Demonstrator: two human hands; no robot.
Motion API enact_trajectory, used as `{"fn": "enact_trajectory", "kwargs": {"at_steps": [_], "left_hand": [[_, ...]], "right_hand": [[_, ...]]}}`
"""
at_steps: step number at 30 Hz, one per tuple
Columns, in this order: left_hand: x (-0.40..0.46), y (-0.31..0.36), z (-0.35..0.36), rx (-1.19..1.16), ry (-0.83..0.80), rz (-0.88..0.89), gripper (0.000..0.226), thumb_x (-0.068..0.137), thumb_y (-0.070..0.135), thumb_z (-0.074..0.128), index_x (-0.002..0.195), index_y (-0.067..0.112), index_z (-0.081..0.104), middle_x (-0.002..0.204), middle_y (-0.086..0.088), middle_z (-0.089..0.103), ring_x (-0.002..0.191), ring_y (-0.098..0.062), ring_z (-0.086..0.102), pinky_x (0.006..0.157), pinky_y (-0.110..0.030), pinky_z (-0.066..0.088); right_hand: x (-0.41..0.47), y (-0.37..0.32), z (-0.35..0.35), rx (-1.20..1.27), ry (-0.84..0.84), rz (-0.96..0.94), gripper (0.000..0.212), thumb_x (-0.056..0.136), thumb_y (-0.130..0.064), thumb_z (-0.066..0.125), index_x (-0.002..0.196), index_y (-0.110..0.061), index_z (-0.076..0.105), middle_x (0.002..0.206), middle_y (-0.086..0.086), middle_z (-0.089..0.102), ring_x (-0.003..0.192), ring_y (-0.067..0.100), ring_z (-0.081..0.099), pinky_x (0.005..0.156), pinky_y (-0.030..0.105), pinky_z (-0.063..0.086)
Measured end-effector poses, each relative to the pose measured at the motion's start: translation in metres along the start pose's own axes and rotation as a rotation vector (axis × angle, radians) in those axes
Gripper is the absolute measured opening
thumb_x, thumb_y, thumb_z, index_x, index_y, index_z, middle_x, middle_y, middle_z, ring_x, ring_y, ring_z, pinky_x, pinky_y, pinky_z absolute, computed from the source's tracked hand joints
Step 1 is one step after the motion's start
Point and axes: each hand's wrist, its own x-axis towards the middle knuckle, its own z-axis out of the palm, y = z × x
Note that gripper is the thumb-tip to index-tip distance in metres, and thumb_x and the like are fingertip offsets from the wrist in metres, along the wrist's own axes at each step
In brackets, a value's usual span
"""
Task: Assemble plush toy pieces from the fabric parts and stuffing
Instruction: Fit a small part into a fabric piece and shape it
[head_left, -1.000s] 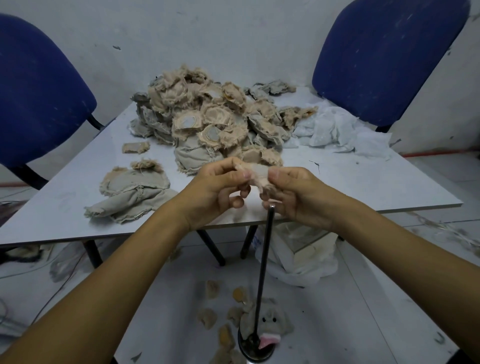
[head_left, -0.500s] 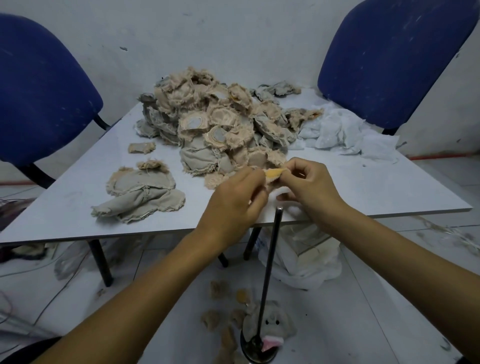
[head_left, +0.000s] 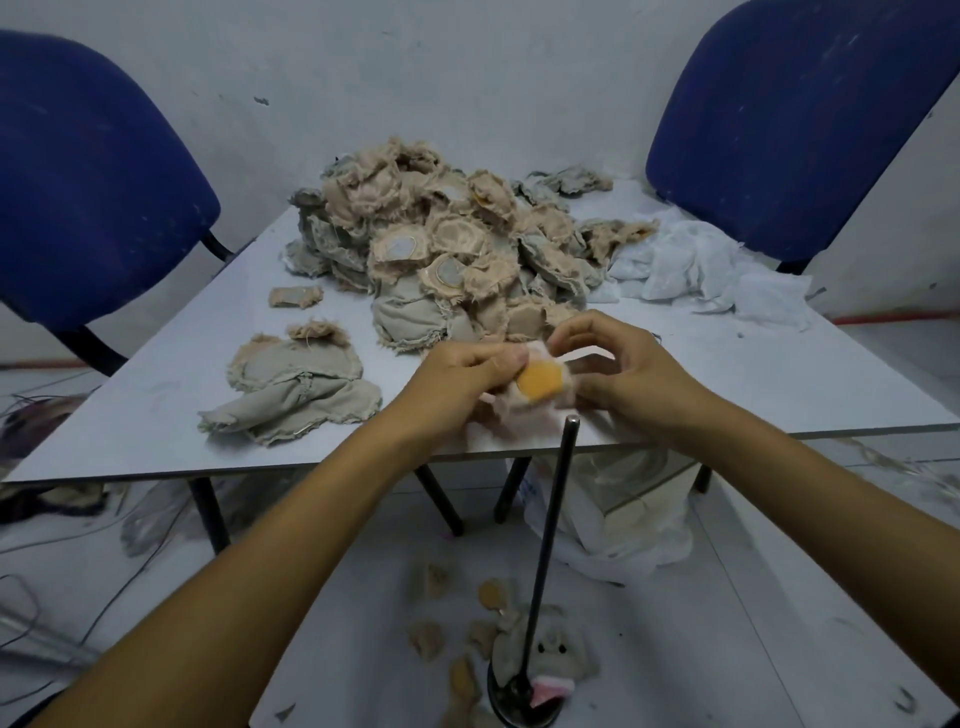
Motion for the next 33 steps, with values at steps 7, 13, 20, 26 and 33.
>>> {"fn": "enact_trajectory", "kwargs": {"at_steps": [7, 13, 20, 26, 33], "left_hand": [[0.008, -0.011, -0.039, 1.023, 0.161, 0.172, 0.029, 0.098, 0.016, 0.055, 0.125, 0.017, 0.067, 0.124, -0.005, 0.057, 0.114, -0.019, 0.053, 0.087, -0.023, 0.035], [0.007, -0.016, -0.032, 1.016, 0.150, 0.286, 0.021, 0.088, 0.002, 0.065, 0.105, 0.012, 0.074, 0.106, -0.004, 0.070, 0.100, -0.020, 0.062, 0.083, -0.020, 0.042], [0.004, -0.006, -0.002, 0.243, 0.111, 0.185, 0.016, 0.085, 0.003, 0.073, 0.092, 0.017, 0.073, 0.087, 0.002, 0.073, 0.084, -0.016, 0.069, 0.078, -0.029, 0.057], [0.010, -0.004, 0.010, -0.281, 0.165, -0.040, 0.023, 0.089, -0.008, 0.061, 0.081, 0.012, 0.070, 0.075, -0.003, 0.071, 0.072, -0.018, 0.068, 0.062, -0.024, 0.056], [0.017, -0.005, 0.013, -0.319, 0.097, -0.072, 0.013, 0.094, 0.002, 0.059, 0.095, 0.013, 0.064, 0.090, -0.008, 0.067, 0.072, -0.017, 0.069, 0.064, -0.027, 0.057]], "right_hand": [[0.008, 0.009, 0.005, 0.021, 0.130, 0.036, 0.043, 0.088, 0.023, 0.043, 0.082, -0.012, 0.067, 0.086, 0.008, 0.059, 0.072, 0.010, 0.065, 0.070, 0.027, 0.061], [0.006, 0.010, 0.007, -0.005, 0.114, 0.010, 0.045, 0.084, 0.024, 0.040, 0.079, -0.011, 0.067, 0.078, 0.008, 0.059, 0.063, 0.009, 0.061, 0.067, 0.028, 0.059], [0.000, 0.012, 0.013, -0.378, 0.002, -0.212, 0.035, 0.085, -0.016, 0.075, 0.109, -0.038, 0.063, 0.111, -0.010, 0.064, 0.095, 0.002, 0.063, 0.077, 0.016, 0.051], [-0.001, 0.013, 0.015, -0.295, 0.044, -0.265, 0.035, 0.084, -0.026, 0.079, 0.100, -0.051, 0.061, 0.099, -0.024, 0.068, 0.090, 0.000, 0.065, 0.074, 0.010, 0.048], [0.005, 0.016, 0.009, -0.094, 0.140, -0.190, 0.028, 0.085, -0.010, 0.076, 0.105, -0.025, 0.063, 0.089, 0.006, 0.065, 0.073, 0.011, 0.063, 0.067, 0.027, 0.056]]}}
